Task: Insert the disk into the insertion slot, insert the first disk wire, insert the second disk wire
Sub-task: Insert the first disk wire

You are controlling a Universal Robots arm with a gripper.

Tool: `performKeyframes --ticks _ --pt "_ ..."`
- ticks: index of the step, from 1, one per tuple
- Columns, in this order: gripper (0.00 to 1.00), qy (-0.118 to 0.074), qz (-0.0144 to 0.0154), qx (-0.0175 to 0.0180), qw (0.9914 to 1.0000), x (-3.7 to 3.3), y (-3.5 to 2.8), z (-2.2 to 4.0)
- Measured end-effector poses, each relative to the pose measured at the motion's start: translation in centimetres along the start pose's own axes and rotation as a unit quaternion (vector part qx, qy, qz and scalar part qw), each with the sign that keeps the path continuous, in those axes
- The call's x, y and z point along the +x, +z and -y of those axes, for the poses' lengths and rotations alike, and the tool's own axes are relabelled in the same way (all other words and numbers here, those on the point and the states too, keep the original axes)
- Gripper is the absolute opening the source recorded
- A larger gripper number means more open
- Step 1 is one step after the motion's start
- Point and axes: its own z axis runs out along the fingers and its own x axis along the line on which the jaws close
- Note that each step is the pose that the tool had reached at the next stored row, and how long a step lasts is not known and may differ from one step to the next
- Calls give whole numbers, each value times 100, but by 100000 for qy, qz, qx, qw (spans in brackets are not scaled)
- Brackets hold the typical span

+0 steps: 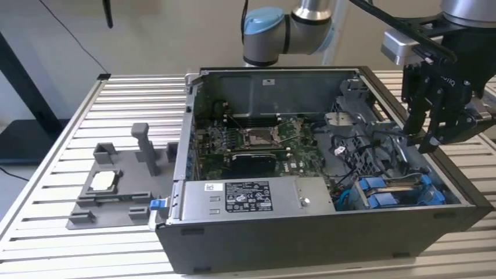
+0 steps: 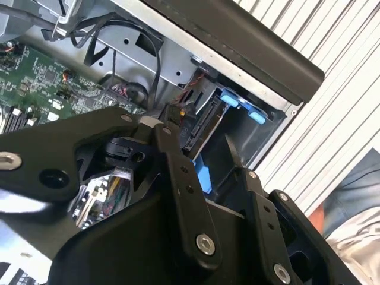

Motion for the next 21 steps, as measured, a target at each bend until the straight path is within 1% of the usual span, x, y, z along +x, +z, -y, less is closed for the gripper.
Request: performKeyframes --ticks 1,3,4,6,15,21 --pt "44 2 2 6 100000 0 0 0" --pt "32 2 1 13 100000 0 0 0" --pt "32 5 3 16 100000 0 0 0" --pt "20 3 8 22 100000 0 0 0" --pt "19 8 15 62 100000 0 2 -1" --pt "19 7 16 -16 100000 0 30 -4"
